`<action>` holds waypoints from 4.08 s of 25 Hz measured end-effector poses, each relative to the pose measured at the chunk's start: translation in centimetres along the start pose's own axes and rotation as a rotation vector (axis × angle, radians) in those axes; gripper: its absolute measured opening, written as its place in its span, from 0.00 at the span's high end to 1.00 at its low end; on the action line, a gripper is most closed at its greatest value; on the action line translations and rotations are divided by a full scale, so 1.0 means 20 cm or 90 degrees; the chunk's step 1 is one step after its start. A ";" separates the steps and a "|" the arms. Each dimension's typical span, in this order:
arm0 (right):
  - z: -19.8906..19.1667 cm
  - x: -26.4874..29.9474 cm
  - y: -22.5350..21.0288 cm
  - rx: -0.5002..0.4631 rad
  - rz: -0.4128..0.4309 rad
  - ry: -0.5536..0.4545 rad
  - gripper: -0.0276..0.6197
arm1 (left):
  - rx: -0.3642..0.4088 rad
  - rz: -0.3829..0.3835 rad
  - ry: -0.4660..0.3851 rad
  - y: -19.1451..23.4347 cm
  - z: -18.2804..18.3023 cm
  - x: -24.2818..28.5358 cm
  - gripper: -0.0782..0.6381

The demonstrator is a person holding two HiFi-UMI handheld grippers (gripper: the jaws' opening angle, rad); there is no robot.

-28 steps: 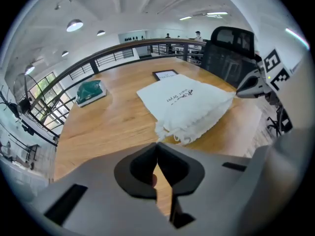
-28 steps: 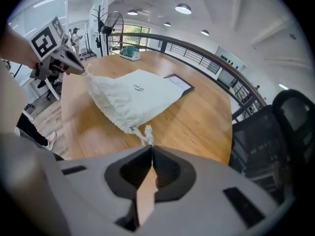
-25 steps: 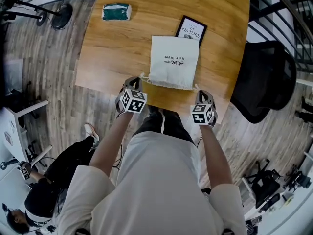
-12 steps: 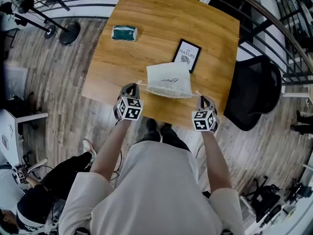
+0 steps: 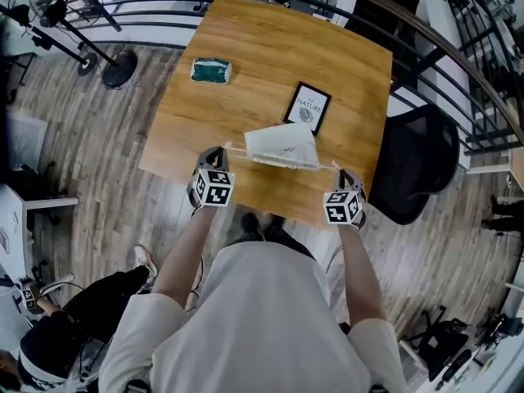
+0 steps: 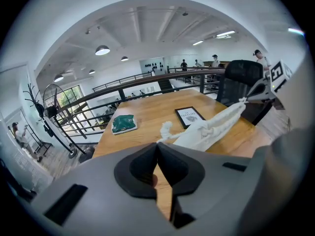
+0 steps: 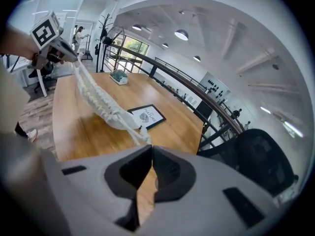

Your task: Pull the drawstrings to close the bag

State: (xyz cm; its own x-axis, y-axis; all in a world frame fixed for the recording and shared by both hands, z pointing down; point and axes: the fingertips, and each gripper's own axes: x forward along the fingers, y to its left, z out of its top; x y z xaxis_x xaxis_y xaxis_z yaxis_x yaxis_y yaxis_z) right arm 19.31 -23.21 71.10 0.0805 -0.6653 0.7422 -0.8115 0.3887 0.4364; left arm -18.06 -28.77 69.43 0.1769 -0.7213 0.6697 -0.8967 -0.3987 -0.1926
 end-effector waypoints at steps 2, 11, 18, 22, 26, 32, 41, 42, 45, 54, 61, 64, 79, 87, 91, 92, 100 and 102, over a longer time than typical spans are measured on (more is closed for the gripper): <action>-0.02 -0.01 -0.03 0.012 -0.003 0.002 0.94 | 0.000 0.002 -0.004 0.00 0.01 -0.02 0.89; -0.05 -0.06 -0.16 0.049 -0.027 0.001 0.94 | -0.012 0.014 -0.027 0.02 0.07 -0.08 0.89; -0.08 -0.11 -0.24 0.050 -0.052 -0.002 0.94 | -0.012 0.027 -0.041 0.05 0.11 -0.12 0.89; -0.08 -0.13 -0.29 0.035 -0.065 0.000 0.94 | -0.007 0.036 -0.045 0.07 0.14 -0.14 0.89; -0.10 -0.12 -0.33 0.035 -0.078 0.002 0.94 | -0.016 0.044 -0.048 0.08 0.16 -0.13 0.89; -0.11 -0.13 -0.40 0.017 -0.101 0.011 0.94 | -0.013 0.055 -0.054 0.10 0.20 -0.14 0.89; -0.11 -0.12 -0.46 -0.012 -0.126 0.014 0.94 | -0.003 0.071 -0.055 0.13 0.25 -0.14 0.89; -0.11 -0.12 -0.47 -0.009 -0.127 0.015 0.94 | -0.003 0.073 -0.056 0.14 0.26 -0.14 0.89; -0.12 -0.12 -0.49 0.000 -0.130 0.018 0.94 | -0.008 0.076 -0.056 0.15 0.26 -0.14 0.89; -0.13 -0.13 -0.55 0.006 -0.142 0.016 0.94 | -0.015 0.080 -0.060 0.17 0.27 -0.16 0.89; -0.16 -0.14 -0.57 0.014 -0.146 0.017 0.94 | -0.023 0.092 -0.061 0.19 0.27 -0.17 0.89; -0.18 -0.16 -0.58 0.017 -0.147 0.016 0.94 | -0.020 0.096 -0.062 0.18 0.27 -0.20 0.89; -0.15 -0.16 -0.60 0.009 -0.152 0.001 0.94 | -0.024 0.103 -0.072 0.23 0.29 -0.20 0.89; -0.08 -0.23 -0.61 0.024 -0.165 -0.016 0.94 | -0.037 0.097 -0.090 0.27 0.32 -0.23 0.89; -0.02 -0.28 -0.58 0.026 -0.161 -0.034 0.94 | -0.049 0.088 -0.112 0.31 0.36 -0.25 0.89; -0.01 -0.29 -0.58 0.030 -0.161 -0.037 0.94 | -0.047 0.085 -0.116 0.31 0.37 -0.25 0.89; 0.03 -0.40 -0.63 0.114 -0.166 -0.068 0.94 | -0.063 0.048 -0.139 0.31 0.43 -0.25 0.89; 0.05 -0.43 -0.63 0.133 -0.168 -0.083 0.94 | -0.072 0.042 -0.146 0.31 0.43 -0.26 0.89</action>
State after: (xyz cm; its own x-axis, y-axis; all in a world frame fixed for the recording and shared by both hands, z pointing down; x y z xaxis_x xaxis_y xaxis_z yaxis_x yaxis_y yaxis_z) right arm 28.27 -23.05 58.65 0.2392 -0.8064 0.5408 -0.8748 0.0627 0.4804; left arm -21.06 -32.40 58.54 0.1916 -0.8581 0.4764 -0.9468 -0.2894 -0.1404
